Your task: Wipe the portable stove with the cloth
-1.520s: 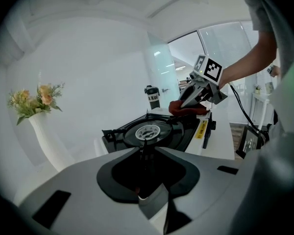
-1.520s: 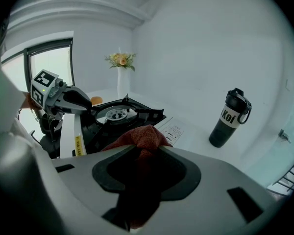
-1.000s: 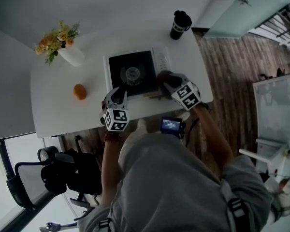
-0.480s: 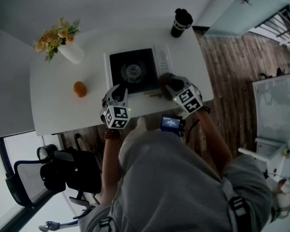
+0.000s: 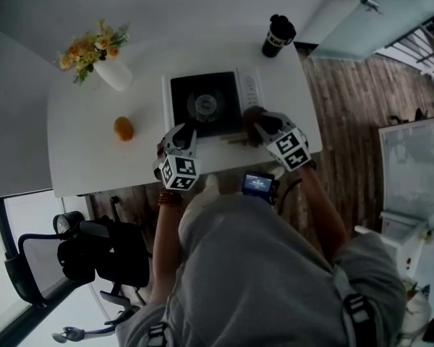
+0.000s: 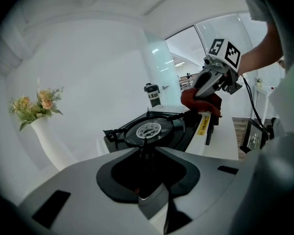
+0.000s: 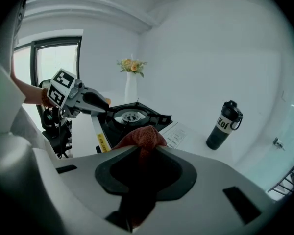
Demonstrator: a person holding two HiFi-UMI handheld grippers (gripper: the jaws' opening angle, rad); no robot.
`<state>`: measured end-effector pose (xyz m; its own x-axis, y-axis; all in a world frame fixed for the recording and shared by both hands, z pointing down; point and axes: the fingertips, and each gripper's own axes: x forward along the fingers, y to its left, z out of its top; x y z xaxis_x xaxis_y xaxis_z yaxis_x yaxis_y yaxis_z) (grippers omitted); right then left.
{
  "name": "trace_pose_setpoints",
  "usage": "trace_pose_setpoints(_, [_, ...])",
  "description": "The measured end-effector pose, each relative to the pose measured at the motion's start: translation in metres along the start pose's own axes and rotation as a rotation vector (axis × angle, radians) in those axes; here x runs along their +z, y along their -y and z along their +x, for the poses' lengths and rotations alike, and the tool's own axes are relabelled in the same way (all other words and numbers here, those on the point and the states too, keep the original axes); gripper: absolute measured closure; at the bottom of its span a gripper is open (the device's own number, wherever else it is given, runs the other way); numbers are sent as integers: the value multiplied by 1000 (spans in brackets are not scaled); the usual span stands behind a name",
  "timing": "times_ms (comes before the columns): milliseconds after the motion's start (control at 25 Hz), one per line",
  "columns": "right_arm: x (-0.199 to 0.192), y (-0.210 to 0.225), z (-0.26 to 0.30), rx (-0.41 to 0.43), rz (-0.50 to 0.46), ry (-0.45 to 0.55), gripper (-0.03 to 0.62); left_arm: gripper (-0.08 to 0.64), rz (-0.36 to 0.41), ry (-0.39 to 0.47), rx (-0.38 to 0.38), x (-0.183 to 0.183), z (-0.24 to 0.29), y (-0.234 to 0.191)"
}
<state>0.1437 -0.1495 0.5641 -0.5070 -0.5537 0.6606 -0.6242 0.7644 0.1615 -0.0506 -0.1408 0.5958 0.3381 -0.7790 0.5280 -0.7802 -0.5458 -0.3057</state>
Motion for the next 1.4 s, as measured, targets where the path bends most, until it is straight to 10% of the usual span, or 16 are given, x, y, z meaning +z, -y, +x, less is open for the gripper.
trace_pose_setpoints(400, [73,46,52,11,-46,41,500,443,-23,18,-34,1,-1,0])
trace_pose_setpoints(1400, [59,51,117,69,-143,-210,503,459,-35,21,-16,2,-1,-3])
